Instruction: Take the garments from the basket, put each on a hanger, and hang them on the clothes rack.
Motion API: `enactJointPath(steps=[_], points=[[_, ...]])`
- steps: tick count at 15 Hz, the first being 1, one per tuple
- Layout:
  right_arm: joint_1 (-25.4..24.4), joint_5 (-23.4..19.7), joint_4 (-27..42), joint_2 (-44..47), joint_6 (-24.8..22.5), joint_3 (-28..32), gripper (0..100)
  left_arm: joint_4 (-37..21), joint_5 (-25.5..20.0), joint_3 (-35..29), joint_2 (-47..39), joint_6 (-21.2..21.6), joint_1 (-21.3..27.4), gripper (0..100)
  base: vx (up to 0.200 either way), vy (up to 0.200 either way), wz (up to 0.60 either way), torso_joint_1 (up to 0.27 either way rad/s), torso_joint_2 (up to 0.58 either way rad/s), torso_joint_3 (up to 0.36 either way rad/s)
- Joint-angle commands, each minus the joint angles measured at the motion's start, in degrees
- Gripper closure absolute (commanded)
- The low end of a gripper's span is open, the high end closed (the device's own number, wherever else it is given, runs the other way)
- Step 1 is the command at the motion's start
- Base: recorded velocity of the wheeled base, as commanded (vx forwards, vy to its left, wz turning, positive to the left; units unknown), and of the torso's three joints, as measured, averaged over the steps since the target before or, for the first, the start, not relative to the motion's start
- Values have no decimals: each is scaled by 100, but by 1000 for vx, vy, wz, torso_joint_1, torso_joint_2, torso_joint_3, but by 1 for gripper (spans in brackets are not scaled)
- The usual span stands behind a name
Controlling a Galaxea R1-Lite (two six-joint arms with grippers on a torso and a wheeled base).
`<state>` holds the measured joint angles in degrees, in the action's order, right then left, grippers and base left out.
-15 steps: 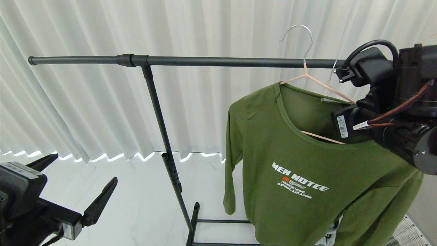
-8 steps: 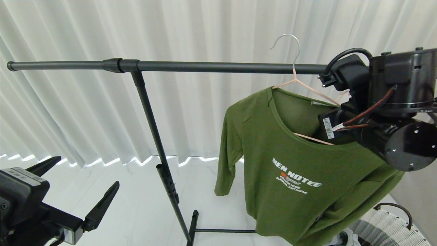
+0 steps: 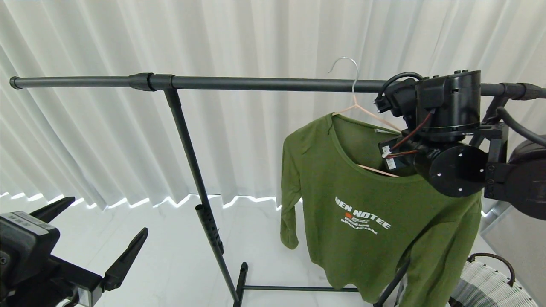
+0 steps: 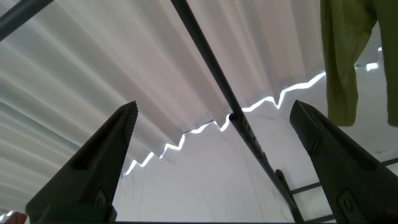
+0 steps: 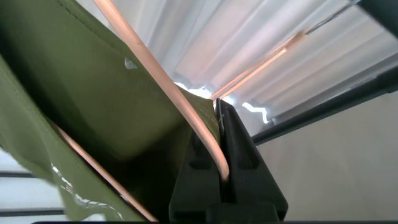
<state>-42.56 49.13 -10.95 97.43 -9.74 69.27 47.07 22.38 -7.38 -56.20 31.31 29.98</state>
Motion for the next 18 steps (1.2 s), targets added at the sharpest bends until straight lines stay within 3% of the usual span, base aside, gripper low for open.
enactJointPath(steps=[1, 10, 14, 18], points=[[37, 0, 5, 171, -2, 52, 100, 4, 3, -1, 4, -2, -1, 0, 0, 0, 0, 0, 0, 0], [2, 0, 5, 330, -2, 96, 100, 4, 3, 96, 92, -2, 184, 0, 0, 0, 0, 0, 0, 0], [2, 0, 22, 620, -2, 509, 100, 4, 3, 96, 92, -2, 184, 0, 0, 0, 0, 0, 0, 0], [-51, 0, 31, 655, -2, 500, 100, -5, 3, 96, 109, -2, 184, 0, 0, 0, 0, 0, 0, 0]])
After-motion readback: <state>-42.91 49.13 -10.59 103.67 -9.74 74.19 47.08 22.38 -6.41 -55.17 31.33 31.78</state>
